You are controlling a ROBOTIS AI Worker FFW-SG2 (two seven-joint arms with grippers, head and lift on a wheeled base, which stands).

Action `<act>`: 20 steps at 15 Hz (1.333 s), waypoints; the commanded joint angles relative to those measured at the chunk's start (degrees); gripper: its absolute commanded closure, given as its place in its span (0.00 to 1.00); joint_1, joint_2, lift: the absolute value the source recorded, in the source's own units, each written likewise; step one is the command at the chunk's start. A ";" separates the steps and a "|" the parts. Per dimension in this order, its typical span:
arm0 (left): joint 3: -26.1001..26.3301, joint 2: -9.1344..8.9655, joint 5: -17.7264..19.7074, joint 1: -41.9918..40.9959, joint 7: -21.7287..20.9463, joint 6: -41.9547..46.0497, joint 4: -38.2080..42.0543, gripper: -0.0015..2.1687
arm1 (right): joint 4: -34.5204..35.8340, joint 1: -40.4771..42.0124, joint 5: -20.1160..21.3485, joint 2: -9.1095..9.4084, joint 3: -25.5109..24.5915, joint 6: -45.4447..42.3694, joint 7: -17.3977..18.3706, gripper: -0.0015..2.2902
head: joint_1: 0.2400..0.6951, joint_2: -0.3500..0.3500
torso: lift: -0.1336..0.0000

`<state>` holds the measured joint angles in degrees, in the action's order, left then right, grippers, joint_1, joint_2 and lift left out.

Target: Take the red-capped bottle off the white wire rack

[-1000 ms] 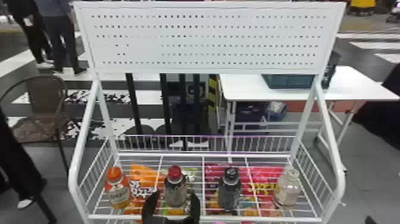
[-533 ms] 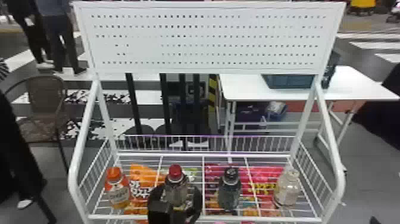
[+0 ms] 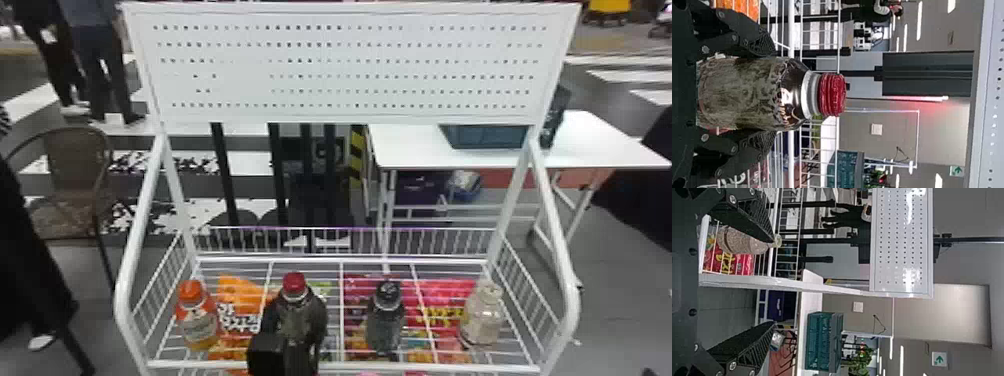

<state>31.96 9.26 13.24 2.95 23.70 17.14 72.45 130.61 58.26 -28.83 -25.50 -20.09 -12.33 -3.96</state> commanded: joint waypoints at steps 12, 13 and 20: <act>-17.99 8.41 -1.38 -26.50 -0.50 -27.12 52.89 0.87 | 0.09 -1.05 0.09 -0.42 1.10 0.52 -0.08 0.06 | 0.57 0.50 | 1.00; -20.18 8.41 -1.38 -28.70 -0.85 -27.12 55.70 0.87 | 0.09 -1.22 0.09 -0.51 1.19 0.69 -0.08 0.06 | 0.57 0.50 | 1.00; -28.00 8.23 -3.05 -36.96 -4.90 -30.46 64.75 0.87 | 0.00 -2.98 0.35 -0.86 1.89 2.63 0.18 0.06 | 0.57 0.50 | 1.00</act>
<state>5.17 17.60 10.29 -32.79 19.17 -12.94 136.28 130.65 55.76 -28.48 -26.36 -18.26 -10.52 -3.83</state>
